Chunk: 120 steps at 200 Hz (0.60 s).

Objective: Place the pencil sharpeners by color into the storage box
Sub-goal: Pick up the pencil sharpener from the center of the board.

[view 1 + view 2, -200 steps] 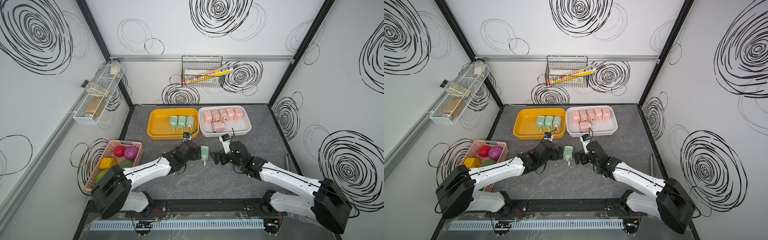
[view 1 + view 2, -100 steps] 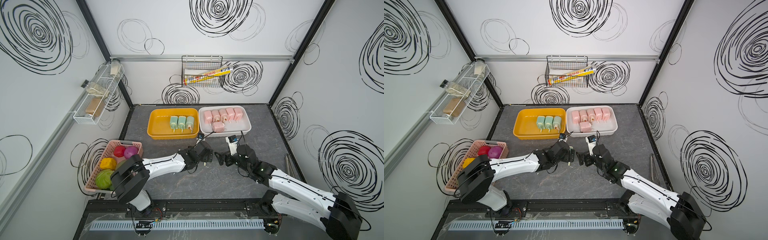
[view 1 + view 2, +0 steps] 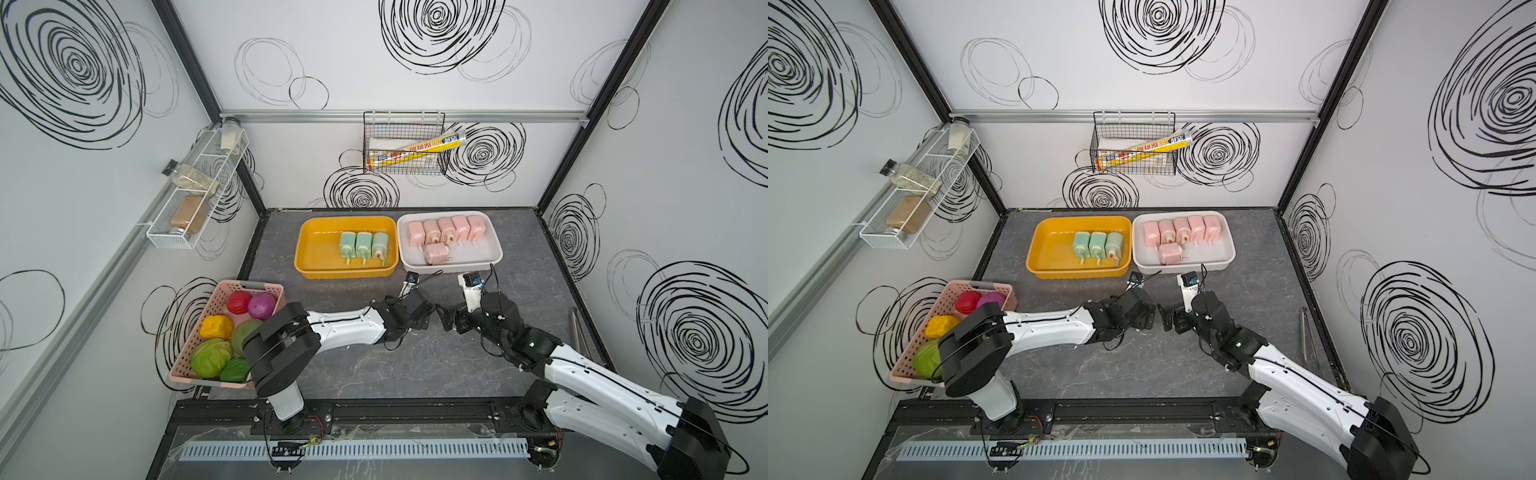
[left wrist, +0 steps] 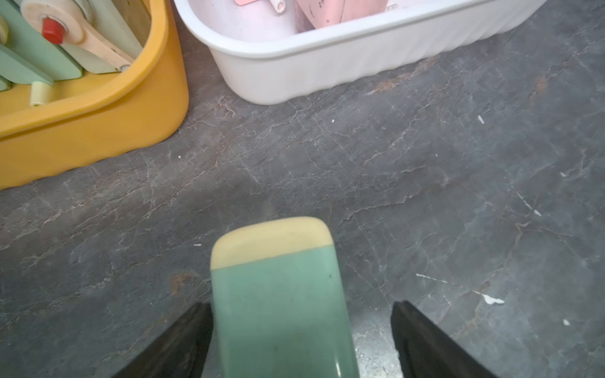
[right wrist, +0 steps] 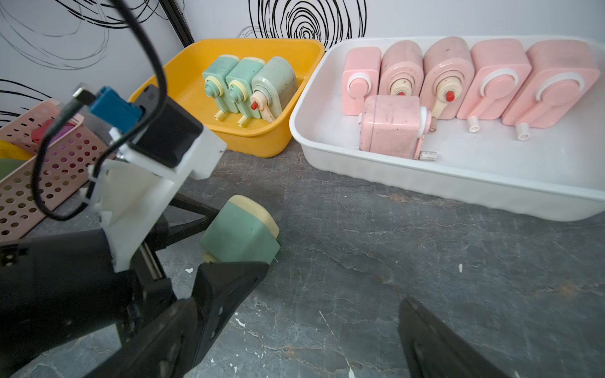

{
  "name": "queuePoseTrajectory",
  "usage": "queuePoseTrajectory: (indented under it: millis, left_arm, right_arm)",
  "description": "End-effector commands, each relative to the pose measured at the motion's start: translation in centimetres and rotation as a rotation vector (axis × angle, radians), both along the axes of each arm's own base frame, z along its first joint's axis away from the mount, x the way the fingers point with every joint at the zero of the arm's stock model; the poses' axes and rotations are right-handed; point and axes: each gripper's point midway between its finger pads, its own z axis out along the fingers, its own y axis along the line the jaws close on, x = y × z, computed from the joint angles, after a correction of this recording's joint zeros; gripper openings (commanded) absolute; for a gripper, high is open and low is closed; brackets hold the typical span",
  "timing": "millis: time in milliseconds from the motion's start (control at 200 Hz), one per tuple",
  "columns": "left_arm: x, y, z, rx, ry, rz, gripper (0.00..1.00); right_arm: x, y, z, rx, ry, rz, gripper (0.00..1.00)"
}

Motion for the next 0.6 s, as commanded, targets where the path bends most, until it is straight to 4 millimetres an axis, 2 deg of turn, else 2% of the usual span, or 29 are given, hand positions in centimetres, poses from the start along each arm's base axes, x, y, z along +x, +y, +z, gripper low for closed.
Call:
queuePoseTrajectory:
  millis: [0,225,400,595]
  left_arm:
    - [0.22,0.24,0.08,0.007,-0.026,0.014,0.85]
    - [0.57,0.13,-0.08,0.024,-0.028,0.022,0.74]
    - [0.82,0.53,-0.37,0.056,-0.031,0.040,0.72]
    - [0.79,0.51,-0.24,0.058,-0.031,0.037,0.60]
  right_arm:
    - [-0.03,-0.52,-0.52,-0.019,0.000,-0.008,1.00]
    - [-0.07,-0.49,-0.46,-0.018,0.002,-0.004,1.00]
    - [-0.25,-0.37,-0.41,-0.012,0.005,0.006,1.00]
    - [-0.65,0.24,-0.26,-0.001,0.002,0.051,1.00]
